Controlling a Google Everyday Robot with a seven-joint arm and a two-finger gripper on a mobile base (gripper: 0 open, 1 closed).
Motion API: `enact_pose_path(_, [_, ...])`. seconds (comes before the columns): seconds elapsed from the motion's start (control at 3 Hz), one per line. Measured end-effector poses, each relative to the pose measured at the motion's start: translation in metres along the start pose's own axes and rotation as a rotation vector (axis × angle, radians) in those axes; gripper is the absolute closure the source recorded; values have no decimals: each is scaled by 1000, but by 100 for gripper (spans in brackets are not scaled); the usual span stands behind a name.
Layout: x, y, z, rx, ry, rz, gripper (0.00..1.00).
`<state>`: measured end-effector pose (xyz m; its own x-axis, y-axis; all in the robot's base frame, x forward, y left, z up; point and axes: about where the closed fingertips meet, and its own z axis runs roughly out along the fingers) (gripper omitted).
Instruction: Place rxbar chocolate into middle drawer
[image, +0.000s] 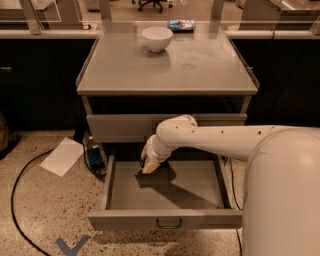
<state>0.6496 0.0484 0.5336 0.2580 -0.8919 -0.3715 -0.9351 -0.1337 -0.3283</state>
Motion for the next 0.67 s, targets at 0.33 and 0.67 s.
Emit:
enact_pose_path(0.33, [12,-9,37,10,-19,34,100])
enact_pose_path(0.67, [18,-2,75,-17,-39,70,100])
